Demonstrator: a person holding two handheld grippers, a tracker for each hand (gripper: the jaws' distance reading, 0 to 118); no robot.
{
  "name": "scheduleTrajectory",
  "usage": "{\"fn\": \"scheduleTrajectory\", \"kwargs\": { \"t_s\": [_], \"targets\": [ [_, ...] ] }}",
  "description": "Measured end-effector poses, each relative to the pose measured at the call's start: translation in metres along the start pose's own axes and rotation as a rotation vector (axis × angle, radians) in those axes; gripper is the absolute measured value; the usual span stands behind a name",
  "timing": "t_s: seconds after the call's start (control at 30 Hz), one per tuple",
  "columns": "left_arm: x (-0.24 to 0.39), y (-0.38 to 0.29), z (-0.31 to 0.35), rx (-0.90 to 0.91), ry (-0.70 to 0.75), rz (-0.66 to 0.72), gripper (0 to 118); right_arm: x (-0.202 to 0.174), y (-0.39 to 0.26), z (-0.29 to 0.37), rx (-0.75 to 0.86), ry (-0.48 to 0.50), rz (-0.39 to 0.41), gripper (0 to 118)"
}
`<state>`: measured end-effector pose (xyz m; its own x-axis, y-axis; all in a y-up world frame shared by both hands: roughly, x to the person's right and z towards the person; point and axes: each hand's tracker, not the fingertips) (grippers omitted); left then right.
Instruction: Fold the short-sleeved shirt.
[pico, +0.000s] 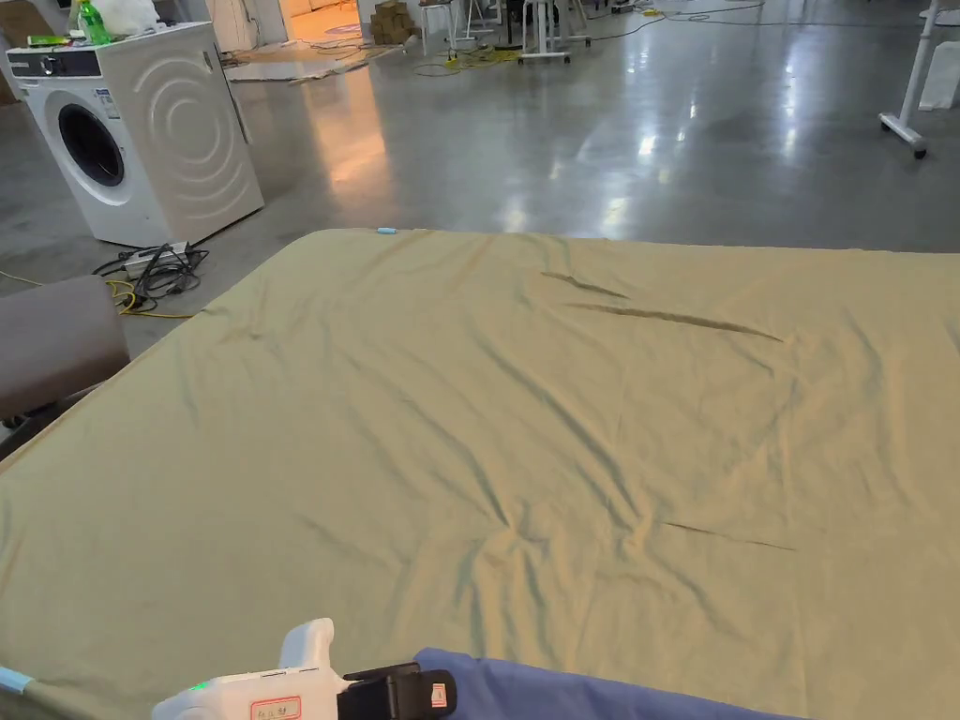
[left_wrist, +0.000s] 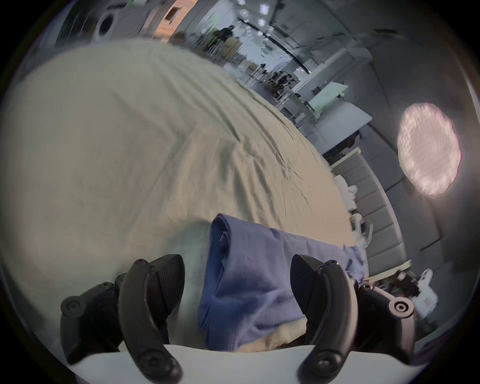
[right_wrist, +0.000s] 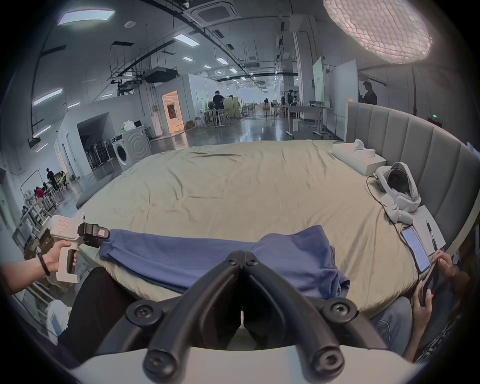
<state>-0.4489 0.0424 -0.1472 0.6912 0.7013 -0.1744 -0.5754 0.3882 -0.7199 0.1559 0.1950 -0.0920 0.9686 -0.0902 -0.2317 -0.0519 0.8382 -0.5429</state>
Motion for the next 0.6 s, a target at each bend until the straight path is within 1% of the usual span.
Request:
{"fn": "scheduleTrajectory", "kwargs": {
  "t_s": [0.1,0.13,0.17,0.2,0.23,0.27,0.3,0.37,0.4,0.43,0.53,0.57,0.6],
  "targets": [
    [-0.008,0.0,-0.011,0.028,-0.117,0.087,89,-0.001,-0.001,-0.001,-0.022,-0.004,0.007,0],
    [-0.008,0.002,-0.015,0.004,-0.191,0.123,89,-0.002,-0.001,-0.001,-0.024,-0.006,0.012,0],
    [-0.008,0.002,-0.021,-0.045,-0.224,0.147,86,-0.003,-0.001,0.0,-0.024,-0.007,0.014,0],
    [-0.007,0.004,-0.029,-0.097,-0.214,0.161,76,-0.002,-0.002,0.0,-0.026,-0.004,0.014,0],
    [-0.002,0.003,-0.033,-0.117,-0.152,0.146,50,-0.003,-0.003,-0.002,-0.031,-0.001,0.013,0],
    [-0.001,0.003,-0.037,-0.133,-0.108,0.135,31,-0.003,-0.004,-0.003,-0.035,-0.001,0.013,0],
    [-0.005,0.004,-0.039,-0.14,-0.1,0.153,24,-0.005,-0.005,-0.005,-0.041,-0.005,0.013,0],
    [-0.01,0.005,-0.035,-0.121,-0.171,0.187,14,-0.006,-0.006,-0.004,-0.043,-0.008,0.012,0],
    [-0.008,0.005,-0.034,-0.121,-0.16,0.183,11,-0.006,-0.007,-0.003,-0.041,-0.004,0.01,0],
    [-0.004,0.004,-0.031,-0.112,-0.159,0.179,10,-0.006,-0.007,-0.002,-0.04,0.001,0.006,0],
    [0.003,0.002,-0.016,-0.022,-0.175,0.2,9,-0.006,-0.008,0.001,-0.042,0.005,0.011,0],
    [0.004,0.003,-0.011,-0.017,-0.19,0.207,8,-0.006,-0.008,0.002,-0.044,0.004,0.015,0],
    [0.006,0.003,-0.004,0.007,-0.178,0.205,8,-0.004,-0.008,0.005,-0.043,0.002,0.018,0]
  ]
}}
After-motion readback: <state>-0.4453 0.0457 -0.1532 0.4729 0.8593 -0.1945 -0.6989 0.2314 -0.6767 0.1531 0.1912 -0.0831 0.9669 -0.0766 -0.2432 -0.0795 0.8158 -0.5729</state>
